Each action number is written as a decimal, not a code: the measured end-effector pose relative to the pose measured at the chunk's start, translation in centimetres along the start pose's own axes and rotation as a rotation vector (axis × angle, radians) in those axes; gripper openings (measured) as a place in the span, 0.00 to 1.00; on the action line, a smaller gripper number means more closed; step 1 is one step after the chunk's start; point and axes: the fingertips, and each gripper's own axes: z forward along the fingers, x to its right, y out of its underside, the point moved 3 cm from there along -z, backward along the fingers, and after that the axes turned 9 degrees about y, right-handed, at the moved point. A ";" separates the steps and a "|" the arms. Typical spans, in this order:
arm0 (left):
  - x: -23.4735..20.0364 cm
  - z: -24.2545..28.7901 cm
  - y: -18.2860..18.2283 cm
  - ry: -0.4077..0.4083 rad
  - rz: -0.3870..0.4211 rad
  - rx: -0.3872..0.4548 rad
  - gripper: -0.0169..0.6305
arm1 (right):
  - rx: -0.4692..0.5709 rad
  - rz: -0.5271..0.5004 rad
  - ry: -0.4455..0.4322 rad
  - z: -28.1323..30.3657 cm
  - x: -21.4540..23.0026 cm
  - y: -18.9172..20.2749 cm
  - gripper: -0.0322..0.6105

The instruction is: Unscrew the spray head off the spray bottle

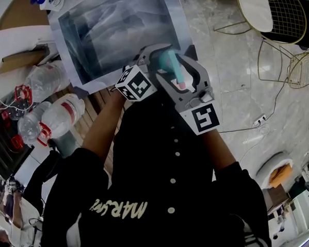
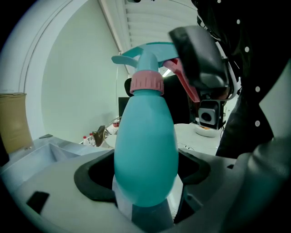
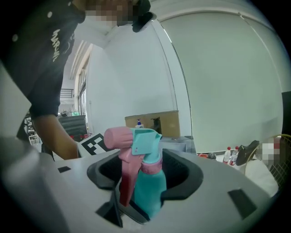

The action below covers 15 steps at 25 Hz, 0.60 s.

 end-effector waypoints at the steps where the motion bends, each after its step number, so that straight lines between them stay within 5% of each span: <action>1: 0.0 0.0 0.0 0.001 0.001 -0.001 0.65 | 0.002 -0.011 -0.004 0.1 0.3 0.0 0.43; 4: 0.0 0.0 0.1 0.001 -0.001 0.000 0.65 | 0.019 -0.049 -0.038 0.4 0.8 -0.1 0.31; 7: -0.1 0.0 0.0 0.003 -0.002 0.001 0.65 | 0.035 -0.054 -0.121 0.5 0.9 -0.2 0.31; 9: 0.0 0.0 0.0 0.014 0.010 0.003 0.65 | 0.023 -0.059 -0.239 0.1 1.0 0.0 0.31; 12: 0.2 0.1 0.0 0.037 0.039 0.000 0.65 | -0.061 -0.263 -0.484 -0.4 1.0 0.9 0.30; 15: 0.0 0.0 0.1 0.047 0.027 0.003 0.65 | -0.103 -0.333 -0.585 0.1 1.0 0.9 0.30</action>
